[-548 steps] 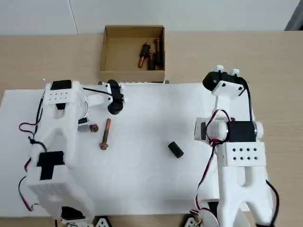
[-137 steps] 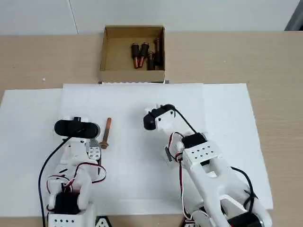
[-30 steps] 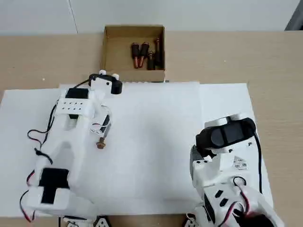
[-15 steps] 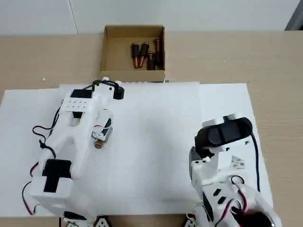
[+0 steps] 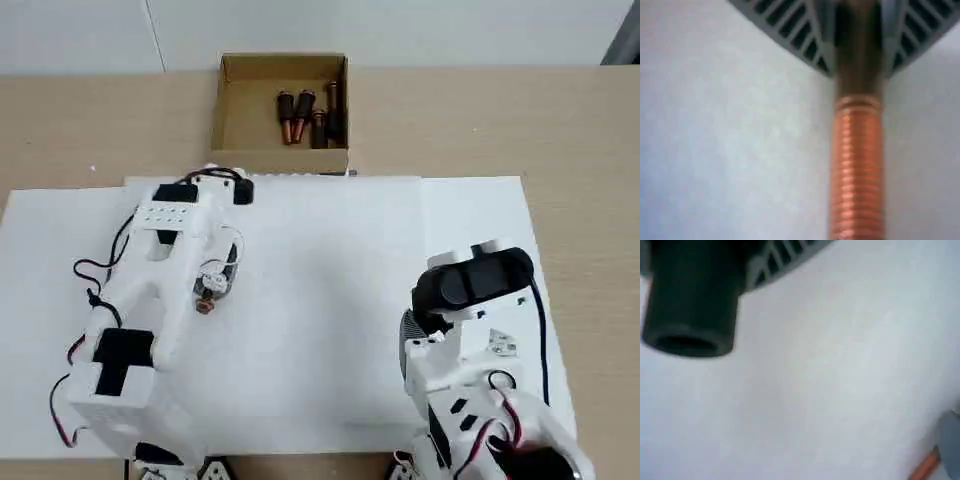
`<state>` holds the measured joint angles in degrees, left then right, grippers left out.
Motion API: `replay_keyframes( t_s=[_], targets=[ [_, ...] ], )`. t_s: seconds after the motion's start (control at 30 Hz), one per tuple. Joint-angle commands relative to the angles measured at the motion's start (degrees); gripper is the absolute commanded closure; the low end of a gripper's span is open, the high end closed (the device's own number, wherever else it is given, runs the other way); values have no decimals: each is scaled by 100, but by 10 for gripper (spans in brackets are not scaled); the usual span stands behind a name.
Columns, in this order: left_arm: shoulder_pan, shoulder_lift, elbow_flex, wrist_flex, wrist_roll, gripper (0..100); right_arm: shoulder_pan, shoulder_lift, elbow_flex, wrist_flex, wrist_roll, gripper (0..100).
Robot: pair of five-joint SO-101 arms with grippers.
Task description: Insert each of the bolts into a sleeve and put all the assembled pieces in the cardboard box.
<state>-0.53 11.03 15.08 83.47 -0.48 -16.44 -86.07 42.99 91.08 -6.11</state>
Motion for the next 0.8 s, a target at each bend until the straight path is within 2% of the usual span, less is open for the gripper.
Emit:
replay_keyframes(
  t_s=[0.0, 0.13, 0.3, 0.53, 0.77],
  targets=[
    [0, -527, -418, 281, 132, 995, 4, 13, -35, -22, -44, 996],
    [0, -800, -523, 396, 273, 995, -4, 13, -35, -22, -44, 996],
    [0, -1240, -514, 264, 1099, 995, -13, 4, -35, -22, -44, 996],
    [0, -1530, -488, 132, 4738, 995, -13, -13, -35, -13, -44, 996],
    [-44, -1187, -488, 114, 7200, 995, -4, -13, -35, -13, -44, 996]
  ],
)
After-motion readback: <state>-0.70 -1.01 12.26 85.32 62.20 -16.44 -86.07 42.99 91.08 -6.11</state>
